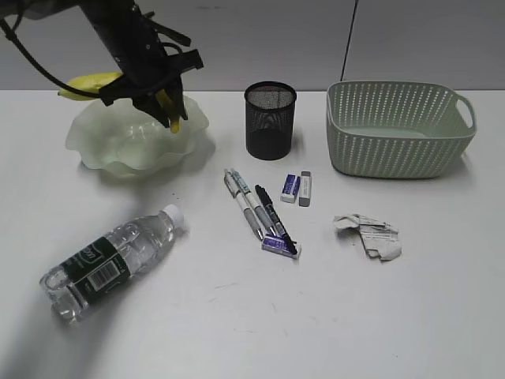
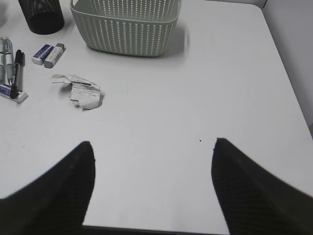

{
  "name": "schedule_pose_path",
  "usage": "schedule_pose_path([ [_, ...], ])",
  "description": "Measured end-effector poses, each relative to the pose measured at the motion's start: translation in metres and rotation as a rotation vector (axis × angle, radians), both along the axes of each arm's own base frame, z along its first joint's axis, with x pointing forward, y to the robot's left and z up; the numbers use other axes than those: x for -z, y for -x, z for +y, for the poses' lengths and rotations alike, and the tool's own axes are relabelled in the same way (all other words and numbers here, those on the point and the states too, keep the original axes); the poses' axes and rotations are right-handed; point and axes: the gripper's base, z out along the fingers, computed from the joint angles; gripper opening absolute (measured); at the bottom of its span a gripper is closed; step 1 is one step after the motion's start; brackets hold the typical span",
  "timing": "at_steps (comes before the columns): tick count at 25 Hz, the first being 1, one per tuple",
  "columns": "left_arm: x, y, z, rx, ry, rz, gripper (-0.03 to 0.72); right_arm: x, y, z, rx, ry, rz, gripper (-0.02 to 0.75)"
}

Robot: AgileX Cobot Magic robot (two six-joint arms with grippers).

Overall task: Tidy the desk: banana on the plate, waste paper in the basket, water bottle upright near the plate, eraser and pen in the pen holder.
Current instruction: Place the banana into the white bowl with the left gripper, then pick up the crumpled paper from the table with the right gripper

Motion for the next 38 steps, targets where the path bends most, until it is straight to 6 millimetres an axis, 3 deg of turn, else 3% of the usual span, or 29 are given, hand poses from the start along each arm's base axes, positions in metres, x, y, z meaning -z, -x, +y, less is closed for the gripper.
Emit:
schedule_pose_path([
  [4, 0.021, -0.002, -0.003, -0.003, 0.015, 0.050, 0.225, 0.000, 0.000, 0.000, 0.000, 0.000, 0.000, 0.582],
  [8, 0.022, -0.003, -0.004, -0.005, 0.023, 0.046, 0.233, 0.000, 0.000, 0.000, 0.000, 0.000, 0.000, 0.582],
  [14, 0.022, -0.002, -0.005, -0.006, 0.036, 0.055, 0.430, 0.000, 0.000, 0.000, 0.000, 0.000, 0.000, 0.582],
  [19, 0.001, -0.005, -0.006, 0.096, 0.031, -0.033, 0.453, 0.000, 0.000, 0.000, 0.000, 0.000, 0.000, 0.582],
  [22, -0.029, 0.001, -0.003, 0.141, 0.025, -0.105, 0.447, 0.000, 0.000, 0.000, 0.000, 0.000, 0.000, 0.582],
  [29, -0.147, 0.038, 0.021, 0.211, -0.081, -0.400, 0.426, 0.000, 0.000, 0.000, 0.000, 0.000, 0.000, 0.582],
  [33, -0.219, 0.080, 0.040, 0.218, -0.122, -0.576, 0.403, 0.000, 0.000, 0.000, 0.000, 0.000, 0.000, 0.582],
  [35, -0.252, 0.110, 0.052, 0.217, -0.137, -0.652, 0.382, 0.000, 0.000, 0.000, 0.000, 0.000, 0.000, 0.582],
  [38, -0.279, 0.158, 0.071, 0.211, -0.169, -0.705, 0.369, 0.000, 0.000, 0.000, 0.000, 0.000, 0.000, 0.582],
])
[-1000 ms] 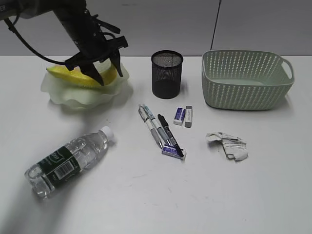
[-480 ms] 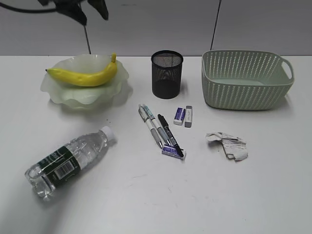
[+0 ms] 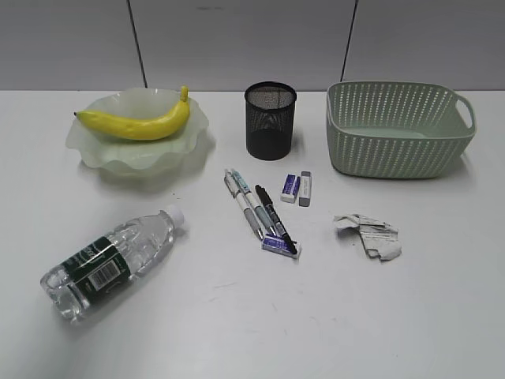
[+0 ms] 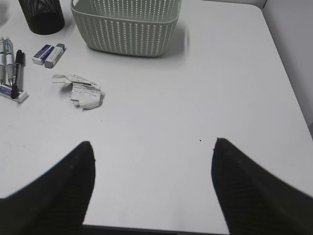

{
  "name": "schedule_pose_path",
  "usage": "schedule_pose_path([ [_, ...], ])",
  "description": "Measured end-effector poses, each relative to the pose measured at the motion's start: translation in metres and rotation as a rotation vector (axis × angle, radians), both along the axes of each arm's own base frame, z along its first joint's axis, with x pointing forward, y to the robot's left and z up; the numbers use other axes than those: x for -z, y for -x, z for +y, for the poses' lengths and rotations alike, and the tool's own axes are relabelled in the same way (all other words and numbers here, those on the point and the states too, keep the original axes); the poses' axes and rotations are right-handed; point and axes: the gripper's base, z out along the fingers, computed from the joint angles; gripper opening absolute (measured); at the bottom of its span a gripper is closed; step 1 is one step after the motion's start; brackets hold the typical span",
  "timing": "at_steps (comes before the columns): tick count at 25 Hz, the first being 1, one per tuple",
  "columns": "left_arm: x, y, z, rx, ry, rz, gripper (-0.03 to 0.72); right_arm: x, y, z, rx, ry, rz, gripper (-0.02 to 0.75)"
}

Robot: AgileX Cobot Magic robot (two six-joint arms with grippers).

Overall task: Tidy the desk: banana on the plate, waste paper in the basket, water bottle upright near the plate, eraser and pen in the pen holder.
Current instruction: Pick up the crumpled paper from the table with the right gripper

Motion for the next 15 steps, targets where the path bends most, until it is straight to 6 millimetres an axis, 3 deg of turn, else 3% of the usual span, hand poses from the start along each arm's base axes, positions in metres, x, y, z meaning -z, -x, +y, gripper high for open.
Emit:
schedule_pose_path([
  [3, -0.004, 0.049, 0.021, -0.024, -0.045, -0.007, 0.365, 0.000, 0.000, 0.000, 0.000, 0.000, 0.000, 0.582],
  [6, 0.010, 0.097, 0.039, -0.035, -0.079, 0.020, 0.363, 0.000, 0.000, 0.000, 0.000, 0.000, 0.000, 0.582],
  [15, 0.096, 0.232, 0.085, -0.040, -0.107, 0.066, 0.363, 0.000, 0.000, 0.000, 0.000, 0.000, 0.000, 0.582],
])
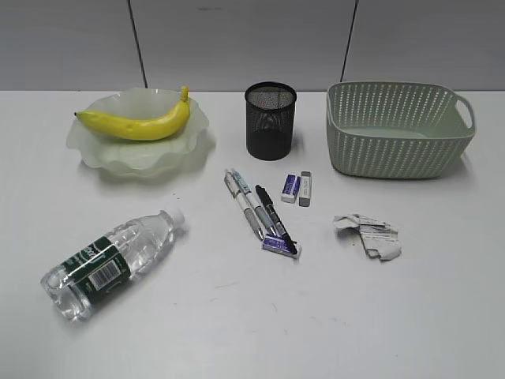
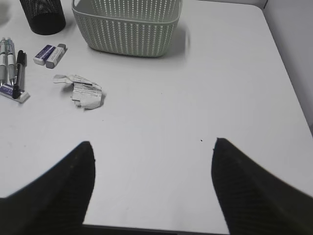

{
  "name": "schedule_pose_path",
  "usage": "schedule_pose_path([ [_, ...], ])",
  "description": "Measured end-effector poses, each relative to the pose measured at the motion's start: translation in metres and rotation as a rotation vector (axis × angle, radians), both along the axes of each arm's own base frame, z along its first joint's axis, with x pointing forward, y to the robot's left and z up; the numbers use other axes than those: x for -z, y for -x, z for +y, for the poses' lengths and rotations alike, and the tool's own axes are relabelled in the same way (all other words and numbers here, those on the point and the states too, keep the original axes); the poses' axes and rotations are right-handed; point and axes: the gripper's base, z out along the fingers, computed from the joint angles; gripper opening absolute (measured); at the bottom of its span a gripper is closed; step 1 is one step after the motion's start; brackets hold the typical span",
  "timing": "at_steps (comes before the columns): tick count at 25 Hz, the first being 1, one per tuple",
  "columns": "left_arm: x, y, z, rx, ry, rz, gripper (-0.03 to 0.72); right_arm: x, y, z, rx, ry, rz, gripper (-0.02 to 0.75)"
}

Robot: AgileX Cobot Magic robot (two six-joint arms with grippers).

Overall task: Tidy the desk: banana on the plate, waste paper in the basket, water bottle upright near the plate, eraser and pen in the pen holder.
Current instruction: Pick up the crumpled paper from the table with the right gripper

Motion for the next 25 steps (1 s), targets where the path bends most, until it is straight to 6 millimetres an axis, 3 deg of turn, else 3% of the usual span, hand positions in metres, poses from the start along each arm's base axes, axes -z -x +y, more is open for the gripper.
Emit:
schedule_pose_path([
  [7, 0.071, 0.072, 0.024, -0.002, 0.025, -0.087, 0.363, 0.000, 0.000, 0.000, 0.000, 0.000, 0.000, 0.582],
  [13, 0.099, 0.105, 0.034, 0.033, 0.055, -0.263, 0.363, -0.011, -0.012, 0.001, -0.004, -0.010, -0.007, 0.582],
  [19, 0.103, 0.096, 0.030, 0.066, 0.041, -0.301, 0.361, -0.028, -0.075, 0.007, -0.026, -0.019, 0.031, 0.582],
  [25, 0.106, 0.091, 0.028, 0.080, 0.037, -0.329, 0.350, -0.038, -0.155, 0.029, -0.232, 0.071, 0.204, 0.582],
])
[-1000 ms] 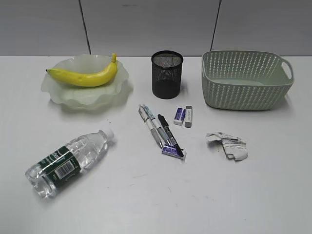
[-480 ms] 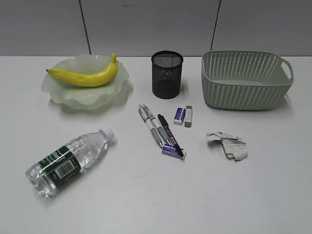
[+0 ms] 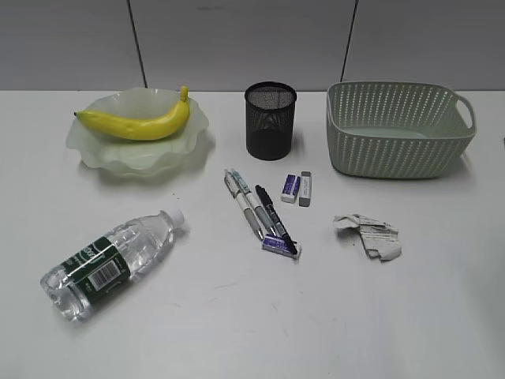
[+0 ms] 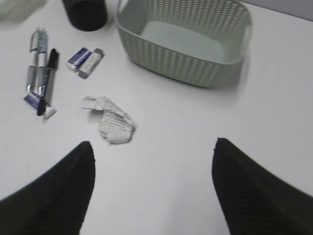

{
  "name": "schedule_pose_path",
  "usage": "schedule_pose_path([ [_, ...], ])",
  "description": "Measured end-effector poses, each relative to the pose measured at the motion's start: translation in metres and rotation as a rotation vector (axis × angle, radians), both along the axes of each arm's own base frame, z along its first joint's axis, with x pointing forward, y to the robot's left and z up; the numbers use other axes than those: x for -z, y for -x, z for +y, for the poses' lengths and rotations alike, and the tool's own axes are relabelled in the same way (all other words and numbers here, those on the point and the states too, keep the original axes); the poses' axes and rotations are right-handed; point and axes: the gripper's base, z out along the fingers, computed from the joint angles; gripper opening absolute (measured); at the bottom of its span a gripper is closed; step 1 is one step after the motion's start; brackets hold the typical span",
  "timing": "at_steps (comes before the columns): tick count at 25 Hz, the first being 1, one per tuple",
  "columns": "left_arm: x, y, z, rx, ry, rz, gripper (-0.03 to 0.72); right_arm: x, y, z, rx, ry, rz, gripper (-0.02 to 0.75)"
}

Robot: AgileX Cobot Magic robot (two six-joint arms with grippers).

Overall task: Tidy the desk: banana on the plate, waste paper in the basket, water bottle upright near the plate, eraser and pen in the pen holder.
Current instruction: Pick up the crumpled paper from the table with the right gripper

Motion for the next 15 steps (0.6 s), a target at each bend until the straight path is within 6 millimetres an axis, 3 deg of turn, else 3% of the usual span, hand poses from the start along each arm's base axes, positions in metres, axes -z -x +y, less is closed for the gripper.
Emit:
schedule_pose_path([
  [3, 0.000, 0.000, 0.000, 0.001, 0.001, -0.004, 0.341, 0.003, -0.041, 0.021, -0.134, 0.029, 0.123, 0.582],
  [8, 0.000, 0.000, 0.000, 0.003, 0.000, -0.004, 0.320, 0.033, -0.101, 0.056, -0.256, 0.060, 0.351, 0.582],
  [15, 0.000, 0.000, 0.000, 0.003, -0.001, -0.005, 0.310, 0.095, -0.147, 0.083, -0.289, 0.097, 0.530, 0.582],
])
